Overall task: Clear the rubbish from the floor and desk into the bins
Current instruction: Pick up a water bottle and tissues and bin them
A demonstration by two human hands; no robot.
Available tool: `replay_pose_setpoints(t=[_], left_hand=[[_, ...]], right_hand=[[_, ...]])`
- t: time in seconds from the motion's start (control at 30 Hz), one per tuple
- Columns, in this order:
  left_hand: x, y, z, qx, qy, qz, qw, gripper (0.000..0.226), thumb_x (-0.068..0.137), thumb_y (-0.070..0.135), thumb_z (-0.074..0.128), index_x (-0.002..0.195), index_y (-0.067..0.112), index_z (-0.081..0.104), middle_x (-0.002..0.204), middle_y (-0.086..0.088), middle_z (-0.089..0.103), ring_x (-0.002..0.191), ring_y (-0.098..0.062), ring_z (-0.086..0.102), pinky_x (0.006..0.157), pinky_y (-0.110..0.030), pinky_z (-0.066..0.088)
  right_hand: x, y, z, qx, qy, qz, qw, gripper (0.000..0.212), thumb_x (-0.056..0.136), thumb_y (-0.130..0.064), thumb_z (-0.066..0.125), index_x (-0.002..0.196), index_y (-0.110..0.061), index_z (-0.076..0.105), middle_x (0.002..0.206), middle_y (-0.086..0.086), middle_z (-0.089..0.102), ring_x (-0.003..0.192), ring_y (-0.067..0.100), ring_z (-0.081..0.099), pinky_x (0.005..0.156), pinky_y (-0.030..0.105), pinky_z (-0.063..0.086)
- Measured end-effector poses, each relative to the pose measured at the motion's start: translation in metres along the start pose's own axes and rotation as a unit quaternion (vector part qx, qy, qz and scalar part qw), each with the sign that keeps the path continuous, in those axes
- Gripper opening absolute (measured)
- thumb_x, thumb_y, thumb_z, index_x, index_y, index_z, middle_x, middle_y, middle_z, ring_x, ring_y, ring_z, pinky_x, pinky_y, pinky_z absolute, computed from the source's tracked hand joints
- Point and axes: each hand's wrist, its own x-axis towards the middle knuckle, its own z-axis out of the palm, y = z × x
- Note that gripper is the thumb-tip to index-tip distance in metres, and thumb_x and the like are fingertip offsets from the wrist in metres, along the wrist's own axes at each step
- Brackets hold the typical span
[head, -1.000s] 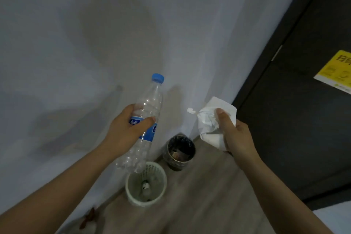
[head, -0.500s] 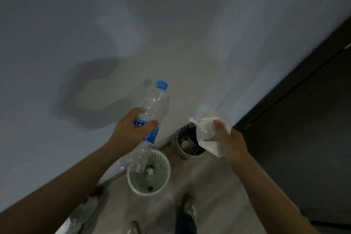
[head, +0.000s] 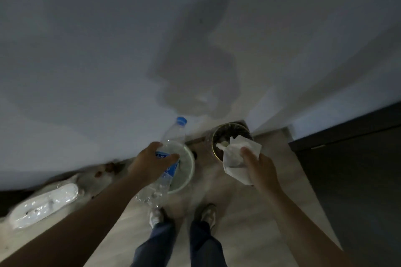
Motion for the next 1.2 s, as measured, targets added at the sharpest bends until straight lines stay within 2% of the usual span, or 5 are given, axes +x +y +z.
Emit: replay_pose_setpoints(t=[0.17, 0.3, 0.6, 1.03, 1.2], left_hand=[[0.039, -0.059, 0.034, 0.076, -0.029, -0.090, 0.993, 0.053, 0.078, 0.049, 0.067, 0.113, 0.011, 0.055, 0.079, 0.003, 0.057, 0.068, -0.009, 0.058, 0.052, -0.021, 0.043], [0.075, -0.099, 0.059, 0.109, -0.032, -0.137, 0.984, 0.053, 0.083, 0.043, 0.066, 0.116, 0.003, 0.053, 0.088, -0.001, 0.053, 0.073, -0.013, 0.051, 0.059, -0.022, 0.037], [0.168, -0.172, 0.110, 0.177, -0.048, -0.148, 0.972, 0.061, 0.080, 0.053, 0.066, 0.117, 0.006, 0.053, 0.094, -0.006, 0.056, 0.083, -0.020, 0.055, 0.071, -0.029, 0.045], [0.208, -0.184, 0.157, 0.285, -0.092, -0.040, 0.953, 0.050, 0.085, 0.039, 0.064, 0.126, 0.013, 0.052, 0.120, -0.007, 0.060, 0.104, -0.023, 0.060, 0.085, -0.030, 0.051], [0.205, -0.158, 0.167, 0.334, -0.147, 0.032, 0.931, 0.049, 0.087, 0.042, 0.059, 0.129, 0.018, 0.050, 0.124, -0.002, 0.057, 0.112, -0.018, 0.056, 0.095, -0.030, 0.047]], right_hand=[[0.035, 0.035, 0.038, -0.021, -0.038, 0.035, 0.998, 0.013, 0.096, -0.031, 0.053, 0.095, -0.019, 0.057, 0.083, -0.001, 0.058, 0.078, 0.016, 0.055, 0.065, 0.029, 0.040], [0.064, 0.070, 0.069, -0.047, -0.047, 0.054, 0.996, 0.012, 0.096, -0.030, 0.052, 0.089, -0.021, 0.055, 0.078, -0.004, 0.056, 0.070, 0.001, 0.049, 0.058, 0.021, 0.038], [0.132, 0.157, 0.128, -0.063, -0.046, 0.064, 0.995, 0.017, 0.095, -0.036, 0.055, 0.085, -0.022, 0.056, 0.077, -0.005, 0.059, 0.066, 0.007, 0.053, 0.061, 0.018, 0.043], [0.181, 0.227, 0.150, -0.177, -0.036, 0.091, 0.979, 0.023, 0.096, -0.029, 0.049, 0.092, -0.010, 0.060, 0.079, 0.002, 0.055, 0.071, 0.016, 0.049, 0.062, 0.030, 0.035], [0.205, 0.233, 0.141, -0.190, 0.009, 0.126, 0.974, 0.042, 0.088, -0.039, 0.050, 0.107, -0.004, 0.062, 0.100, 0.011, 0.061, 0.087, 0.022, 0.051, 0.073, 0.029, 0.035]])
